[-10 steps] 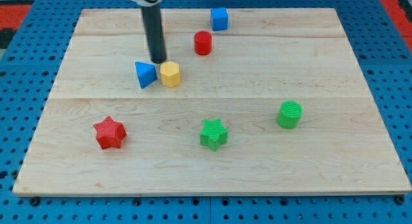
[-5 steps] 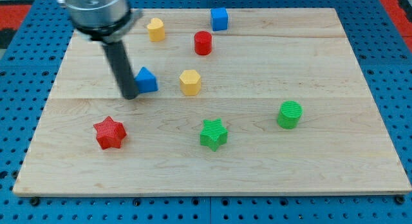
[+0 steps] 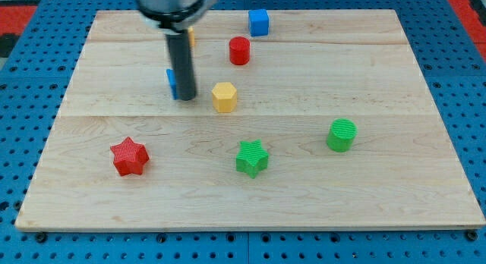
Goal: Push the blue triangle to the yellow heart
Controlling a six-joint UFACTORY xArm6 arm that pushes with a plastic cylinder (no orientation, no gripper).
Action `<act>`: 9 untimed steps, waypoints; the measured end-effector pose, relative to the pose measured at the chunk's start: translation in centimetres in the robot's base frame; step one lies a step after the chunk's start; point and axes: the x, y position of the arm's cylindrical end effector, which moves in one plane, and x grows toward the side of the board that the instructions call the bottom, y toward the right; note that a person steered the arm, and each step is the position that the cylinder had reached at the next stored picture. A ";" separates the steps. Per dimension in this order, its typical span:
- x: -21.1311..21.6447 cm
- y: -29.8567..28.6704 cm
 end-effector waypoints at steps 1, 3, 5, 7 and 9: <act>-0.5 -5.4; -4.9 -4.6; -0.2 -7.2; -4.3 3.1; -2.3 1.2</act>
